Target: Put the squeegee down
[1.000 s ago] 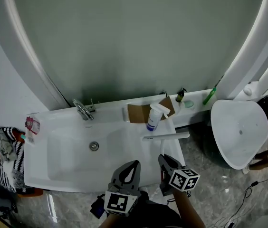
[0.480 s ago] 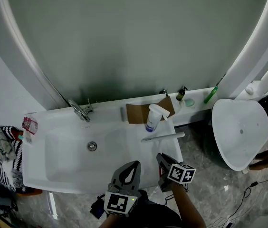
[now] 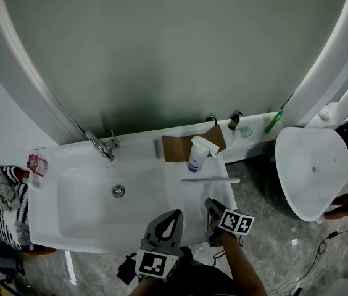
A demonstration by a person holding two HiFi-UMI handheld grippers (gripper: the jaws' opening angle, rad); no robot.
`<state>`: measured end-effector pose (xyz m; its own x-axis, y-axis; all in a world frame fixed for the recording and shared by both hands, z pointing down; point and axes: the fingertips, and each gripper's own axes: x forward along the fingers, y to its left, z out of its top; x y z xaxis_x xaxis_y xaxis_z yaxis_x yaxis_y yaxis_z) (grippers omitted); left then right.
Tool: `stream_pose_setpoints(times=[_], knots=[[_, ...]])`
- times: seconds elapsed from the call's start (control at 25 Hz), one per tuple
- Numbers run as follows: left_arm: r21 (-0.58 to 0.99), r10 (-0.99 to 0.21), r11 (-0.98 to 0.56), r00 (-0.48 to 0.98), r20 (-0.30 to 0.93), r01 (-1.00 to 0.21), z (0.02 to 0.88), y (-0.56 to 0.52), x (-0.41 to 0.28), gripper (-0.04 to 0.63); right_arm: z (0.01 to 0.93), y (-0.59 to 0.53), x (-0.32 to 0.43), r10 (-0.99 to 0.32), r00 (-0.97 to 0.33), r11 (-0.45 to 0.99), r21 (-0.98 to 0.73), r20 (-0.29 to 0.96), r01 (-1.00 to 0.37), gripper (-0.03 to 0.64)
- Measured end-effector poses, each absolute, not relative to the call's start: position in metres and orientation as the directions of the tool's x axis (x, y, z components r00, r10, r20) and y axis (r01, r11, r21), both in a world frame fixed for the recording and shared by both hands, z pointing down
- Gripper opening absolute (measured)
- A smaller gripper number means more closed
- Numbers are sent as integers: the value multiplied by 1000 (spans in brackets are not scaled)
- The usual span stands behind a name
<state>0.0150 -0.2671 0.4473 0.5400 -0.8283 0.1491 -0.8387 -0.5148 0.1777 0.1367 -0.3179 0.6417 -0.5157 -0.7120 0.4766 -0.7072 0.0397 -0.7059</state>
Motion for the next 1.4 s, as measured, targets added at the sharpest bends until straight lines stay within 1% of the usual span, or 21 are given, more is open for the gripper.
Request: stream_pose_setpoints(times=[0.12, 0.32, 0.48, 0.6, 0.68, 0.76, 0.88, 0.96, 1.0, 1.08, 1.2, 1.28, 1.4], knots=[[177, -821, -517, 544, 175, -837, 453, -266, 15, 5, 648, -321, 139, -705, -515, 50, -690, 487, -722, 58], [181, -821, -524, 550, 151, -832, 450, -269, 19, 5, 652, -322, 140, -692, -522, 82, -665, 499, -743, 60], [173, -812, -531, 557, 177, -829, 453, -269, 19, 5, 652, -322, 139, -693, -524, 93, -659, 496, -746, 60], [183, -820, -530, 555, 136, -828, 447, -273, 21, 5, 651, -321, 140, -699, -512, 105, -636, 499, -764, 61], [188, -822, -529, 555, 129, -827, 446, -273, 20, 5, 647, -321, 142, -704, -500, 120, -609, 505, -784, 78], [189, -818, -531, 558, 139, -826, 447, -272, 20, 5, 641, -322, 144, -712, -488, 123, -595, 505, -795, 118], [189, -814, -535, 562, 147, -824, 447, -270, 19, 5, 629, -324, 154, -745, -444, 100, -575, 498, -812, 121], [190, -819, -534, 560, 129, -824, 443, -271, 19, 5, 614, -324, 169, -792, -367, 66, -529, 488, -846, 120], [188, -818, -534, 560, 131, -824, 443, -270, 18, 5, 603, -324, 176, -819, -327, 54, -505, 471, -861, 115], [184, -815, -536, 562, 142, -824, 444, -268, 17, 5, 574, -325, 183, -866, -291, 75, -470, 406, -879, 40], [183, -821, -538, 561, 107, -823, 435, -267, 16, 5, 523, -320, 169, -895, -333, 208, -383, 297, -900, 20], [180, -823, -541, 561, 91, -822, 429, -263, 15, 5, 493, -311, 155, -897, -364, 290, -289, 249, -912, 20], [179, -822, -547, 565, 67, -818, 418, -258, 14, 5, 455, -295, 136, -899, -392, 363, -171, 197, -916, 18]])
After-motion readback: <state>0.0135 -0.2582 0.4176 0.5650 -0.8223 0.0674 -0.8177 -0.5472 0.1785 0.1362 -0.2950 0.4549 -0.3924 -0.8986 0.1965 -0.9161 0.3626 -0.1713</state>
